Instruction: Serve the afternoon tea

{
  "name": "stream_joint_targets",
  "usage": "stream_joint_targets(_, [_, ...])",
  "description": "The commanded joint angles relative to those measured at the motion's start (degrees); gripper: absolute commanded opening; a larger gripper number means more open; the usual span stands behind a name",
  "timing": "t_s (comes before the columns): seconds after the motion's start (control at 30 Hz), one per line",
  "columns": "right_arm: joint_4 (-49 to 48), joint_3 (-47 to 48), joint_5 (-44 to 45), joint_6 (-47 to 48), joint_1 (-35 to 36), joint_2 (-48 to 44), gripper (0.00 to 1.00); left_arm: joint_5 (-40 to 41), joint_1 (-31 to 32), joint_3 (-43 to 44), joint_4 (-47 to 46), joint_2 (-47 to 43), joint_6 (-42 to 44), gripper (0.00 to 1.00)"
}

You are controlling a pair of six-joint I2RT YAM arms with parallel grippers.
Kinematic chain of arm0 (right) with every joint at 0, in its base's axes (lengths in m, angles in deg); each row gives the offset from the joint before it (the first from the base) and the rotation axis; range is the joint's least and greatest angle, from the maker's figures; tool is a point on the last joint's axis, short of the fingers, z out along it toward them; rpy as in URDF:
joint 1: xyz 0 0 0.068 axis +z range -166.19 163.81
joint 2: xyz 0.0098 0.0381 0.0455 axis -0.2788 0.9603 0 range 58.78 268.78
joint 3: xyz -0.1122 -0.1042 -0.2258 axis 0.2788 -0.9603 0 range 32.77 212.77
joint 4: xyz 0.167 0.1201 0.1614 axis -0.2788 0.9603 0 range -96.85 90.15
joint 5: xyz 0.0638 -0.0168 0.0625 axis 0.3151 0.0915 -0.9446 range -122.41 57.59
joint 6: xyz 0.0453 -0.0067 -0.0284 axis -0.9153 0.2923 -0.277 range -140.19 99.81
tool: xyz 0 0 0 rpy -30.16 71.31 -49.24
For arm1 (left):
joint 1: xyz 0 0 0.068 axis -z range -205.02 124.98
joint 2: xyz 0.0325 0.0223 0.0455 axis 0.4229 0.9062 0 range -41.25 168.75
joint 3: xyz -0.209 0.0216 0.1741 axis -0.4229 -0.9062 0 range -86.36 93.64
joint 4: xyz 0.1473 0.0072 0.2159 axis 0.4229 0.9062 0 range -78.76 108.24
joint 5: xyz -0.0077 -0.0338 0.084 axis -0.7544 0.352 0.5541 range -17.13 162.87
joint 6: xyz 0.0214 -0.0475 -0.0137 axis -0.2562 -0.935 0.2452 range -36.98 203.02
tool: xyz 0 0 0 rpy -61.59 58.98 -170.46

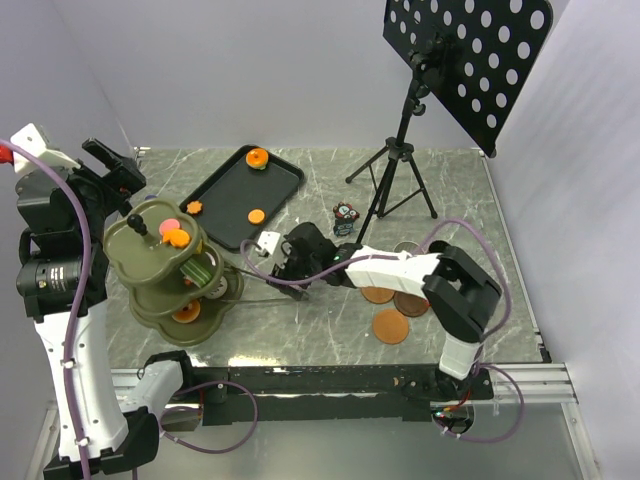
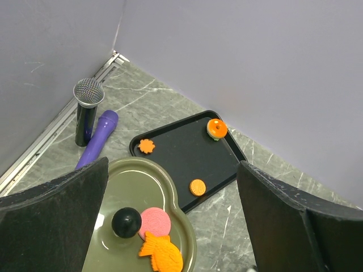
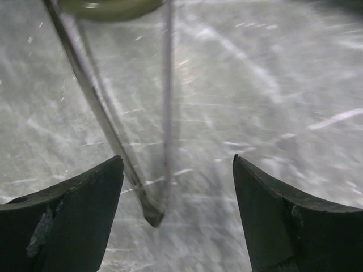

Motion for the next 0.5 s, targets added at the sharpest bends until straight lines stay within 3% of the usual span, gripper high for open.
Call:
stream_joint_targets(0.0, [0.44,4.56,-10.16,1.01,0.08,3.52,0.86,-0.3,-0.26,0.27,-1.11,-0.59,-0.49,1.0])
stream_joint_targets(0.23, [1.68,7.2,-9.21,2.32,1.39,7.65,0.94,-0.39,-0.35,-0.35,-1.29,-0.5,-0.76,1.0])
stream_joint_targets(0.47, [-1.12,8.09,-0.95,5.22,4.29,12.31,0.95,-0.56,-0.43,-0.35,-1.38,0.03,-0.4,1.0])
